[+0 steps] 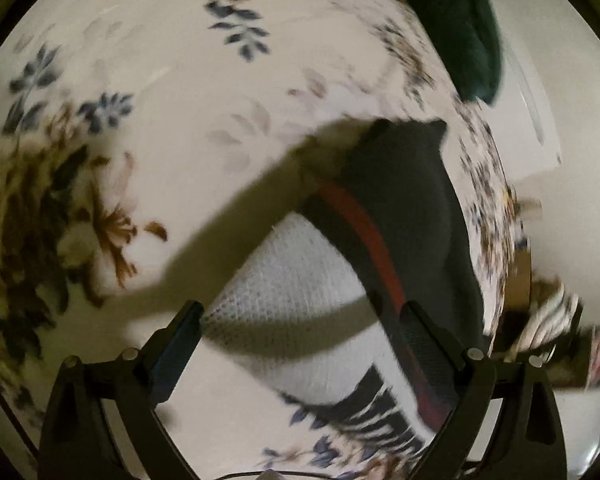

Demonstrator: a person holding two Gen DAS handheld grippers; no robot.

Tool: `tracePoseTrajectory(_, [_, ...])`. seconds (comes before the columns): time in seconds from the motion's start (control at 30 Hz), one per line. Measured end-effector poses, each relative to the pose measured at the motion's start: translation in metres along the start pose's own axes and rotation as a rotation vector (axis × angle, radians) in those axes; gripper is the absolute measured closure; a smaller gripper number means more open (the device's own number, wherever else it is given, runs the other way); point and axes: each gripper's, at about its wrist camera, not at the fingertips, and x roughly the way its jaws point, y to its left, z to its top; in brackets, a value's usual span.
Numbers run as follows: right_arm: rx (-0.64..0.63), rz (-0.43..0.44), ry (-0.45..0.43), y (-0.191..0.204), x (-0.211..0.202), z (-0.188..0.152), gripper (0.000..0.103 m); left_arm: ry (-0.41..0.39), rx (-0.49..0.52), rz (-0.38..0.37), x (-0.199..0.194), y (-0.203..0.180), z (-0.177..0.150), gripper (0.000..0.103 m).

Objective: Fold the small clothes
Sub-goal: 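Grasp the white striped sleeve cuff with the left tool and fold it inward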

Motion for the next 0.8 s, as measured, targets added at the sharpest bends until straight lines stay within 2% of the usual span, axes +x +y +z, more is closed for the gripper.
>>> tracePoseTrajectory(0.13, [-0.025, 0.021, -0.034, 0.009, 0.034, 0.014, 0.008, -0.038, -0.007, -0.032, -0.026, 0.004, -0.015, 0.005])
tracePoseTrajectory(0.2, [-0.013, 0.035, -0.044, 0.012, 0.039, 0.017, 0.002, -0.032, -0.011, -0.03, -0.025, 0.008, -0.027, 0.005])
tracePoseTrajectory(0.3, [-0.008, 0.054, -0.044, 0.013, 0.039, 0.018, 0.001, 0.016, -0.051, -0.036, 0.003, 0.012, -0.033, 0.005])
tracePoseTrajectory(0.37, [-0.004, 0.076, -0.042, 0.01, 0.038, 0.019, 0.001, 0.017, -0.063, -0.055, 0.021, 0.006, -0.033, 0.005])
tracePoseTrajectory(0.47, [0.011, 0.095, -0.032, 0.009, 0.04, 0.02, 0.001, -0.016, -0.055, -0.062, 0.05, -0.008, -0.023, 0.005])
tracePoseTrajectory(0.67, [0.078, 0.125, -0.032, 0.004, 0.043, 0.029, 0.001, -0.083, -0.14, -0.07, 0.065, -0.007, -0.009, 0.004])
tracePoseTrajectory(0.7, [0.083, 0.125, -0.04, 0.004, 0.044, 0.029, 0.001, -0.103, -0.137, -0.079, 0.063, -0.008, -0.011, 0.011])
tracePoseTrajectory(0.73, [0.084, 0.115, -0.051, 0.005, 0.044, 0.028, 0.004, -0.119, -0.128, -0.085, 0.059, -0.007, -0.013, 0.024])
tracePoseTrajectory(0.77, [0.085, 0.097, -0.062, 0.005, 0.044, 0.027, 0.011, -0.132, -0.11, -0.086, 0.054, -0.007, -0.015, 0.029])
tracePoseTrajectory(0.8, [0.083, 0.088, -0.072, 0.004, 0.041, 0.026, 0.031, -0.138, -0.096, -0.09, 0.05, -0.008, -0.017, 0.037])
